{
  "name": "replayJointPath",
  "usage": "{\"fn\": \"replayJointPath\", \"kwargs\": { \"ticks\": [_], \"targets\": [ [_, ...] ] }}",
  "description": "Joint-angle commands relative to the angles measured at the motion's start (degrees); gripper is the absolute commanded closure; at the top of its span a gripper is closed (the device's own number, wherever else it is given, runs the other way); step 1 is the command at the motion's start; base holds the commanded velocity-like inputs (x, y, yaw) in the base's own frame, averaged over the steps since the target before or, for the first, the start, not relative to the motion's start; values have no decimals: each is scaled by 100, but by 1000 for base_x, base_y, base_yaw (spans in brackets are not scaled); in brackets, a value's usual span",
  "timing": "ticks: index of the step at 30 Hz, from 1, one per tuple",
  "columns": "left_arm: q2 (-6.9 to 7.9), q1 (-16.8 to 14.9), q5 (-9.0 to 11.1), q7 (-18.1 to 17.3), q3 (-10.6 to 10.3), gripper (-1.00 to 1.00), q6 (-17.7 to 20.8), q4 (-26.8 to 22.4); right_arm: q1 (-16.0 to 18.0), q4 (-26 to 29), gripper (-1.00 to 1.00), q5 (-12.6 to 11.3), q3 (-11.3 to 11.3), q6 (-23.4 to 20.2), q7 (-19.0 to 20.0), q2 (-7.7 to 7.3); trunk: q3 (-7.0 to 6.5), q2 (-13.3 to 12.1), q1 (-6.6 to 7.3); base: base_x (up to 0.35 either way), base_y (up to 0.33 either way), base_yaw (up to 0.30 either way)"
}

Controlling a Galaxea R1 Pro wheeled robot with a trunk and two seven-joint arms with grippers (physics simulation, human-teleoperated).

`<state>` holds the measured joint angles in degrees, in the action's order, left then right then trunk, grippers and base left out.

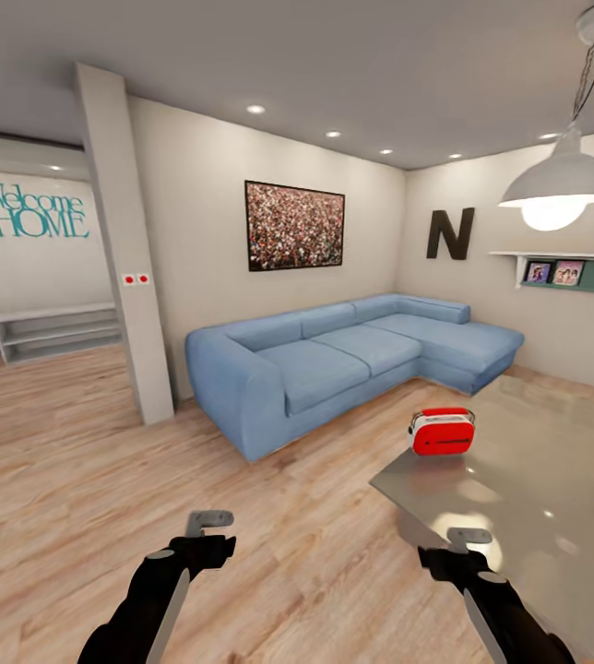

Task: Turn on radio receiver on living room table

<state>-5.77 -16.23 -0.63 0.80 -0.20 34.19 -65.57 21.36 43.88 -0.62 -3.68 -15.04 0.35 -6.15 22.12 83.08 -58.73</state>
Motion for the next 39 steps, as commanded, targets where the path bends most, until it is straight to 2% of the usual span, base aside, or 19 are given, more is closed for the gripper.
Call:
{"fn": "replayJointPath", "kwargs": {
  "ticks": [1,19,39],
  "targets": [
    [0,1,0,0,-1,-100,0,0,0,-1,-100,0,0,0,0,0,-1,0,0,259,227,-60],
    [-3,0,-1,3,2,-100,-2,0,0,-1,-100,0,-1,4,0,0,-2,0,0,260,218,-12],
    [-4,1,-5,8,-6,-100,-9,113,0,-2,-100,0,-1,10,0,0,-48,0,0,268,151,-255]
  ]
}}
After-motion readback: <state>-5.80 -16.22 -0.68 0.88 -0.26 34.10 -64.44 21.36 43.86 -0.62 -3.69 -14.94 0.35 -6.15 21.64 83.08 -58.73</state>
